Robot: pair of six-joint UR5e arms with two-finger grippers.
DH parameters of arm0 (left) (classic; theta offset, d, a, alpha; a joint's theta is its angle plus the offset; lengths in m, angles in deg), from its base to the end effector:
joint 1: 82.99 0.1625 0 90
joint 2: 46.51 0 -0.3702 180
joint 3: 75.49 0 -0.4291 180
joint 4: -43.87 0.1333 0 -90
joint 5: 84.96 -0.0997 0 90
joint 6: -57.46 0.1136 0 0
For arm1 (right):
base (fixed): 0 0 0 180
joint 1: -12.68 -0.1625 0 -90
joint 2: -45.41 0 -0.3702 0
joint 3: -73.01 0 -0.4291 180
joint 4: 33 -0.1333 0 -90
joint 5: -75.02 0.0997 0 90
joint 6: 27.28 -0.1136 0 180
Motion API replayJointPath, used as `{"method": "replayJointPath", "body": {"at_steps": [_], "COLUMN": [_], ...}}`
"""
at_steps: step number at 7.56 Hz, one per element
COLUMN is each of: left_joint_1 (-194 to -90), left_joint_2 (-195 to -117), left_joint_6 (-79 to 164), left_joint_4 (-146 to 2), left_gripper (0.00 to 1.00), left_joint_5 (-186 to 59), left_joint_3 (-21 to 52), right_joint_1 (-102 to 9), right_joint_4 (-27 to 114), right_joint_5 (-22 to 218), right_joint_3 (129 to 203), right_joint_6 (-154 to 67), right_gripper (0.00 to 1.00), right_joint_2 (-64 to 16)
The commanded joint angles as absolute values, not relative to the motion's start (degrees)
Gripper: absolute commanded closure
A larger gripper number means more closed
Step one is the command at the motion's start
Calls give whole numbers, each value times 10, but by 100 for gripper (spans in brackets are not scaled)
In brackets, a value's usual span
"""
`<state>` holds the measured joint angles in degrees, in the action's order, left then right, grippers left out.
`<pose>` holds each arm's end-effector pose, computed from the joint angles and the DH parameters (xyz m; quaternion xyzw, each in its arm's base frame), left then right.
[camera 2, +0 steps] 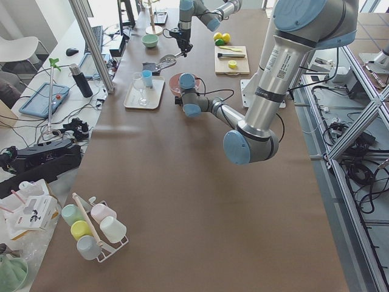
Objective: Put ice in cup with scoop
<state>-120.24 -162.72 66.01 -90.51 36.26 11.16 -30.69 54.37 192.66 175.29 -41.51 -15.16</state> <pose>0.5019 -0.4751 0.2736 0.4098 0.4082 0.5370 0.6140 -0.4127 -0.5007 0.2017 0.2039 -0.3763 -0.3374 0.8384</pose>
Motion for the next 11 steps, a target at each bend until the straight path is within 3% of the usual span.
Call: {"method": "replayJointPath", "body": {"at_steps": [1,4,7,9,11], "left_joint_1": [-1234,-1264,-1304,-1337,-1384], "left_joint_2": [-1621,-1623,-1623,-1612,-1555], "left_joint_6": [680,755,732,638,495], "left_joint_4": [-837,-631,-573,-561,-563], "left_gripper": [1,1,1,1,1], "left_joint_5": [401,406,409,416,447], "left_joint_3": [138,236,258,288,306], "right_joint_1": [-349,-386,-387,-387,-390], "right_joint_4": [579,597,734,762,842], "right_joint_5": [1954,1999,2009,2007,2006], "right_joint_3": [1724,1647,1624,1596,1564], "right_joint_6": [-446,-435,-356,-311,-278], "right_gripper": [100,100,100,100,100], "right_joint_2": [-133,-93,-16,-6,51]}}
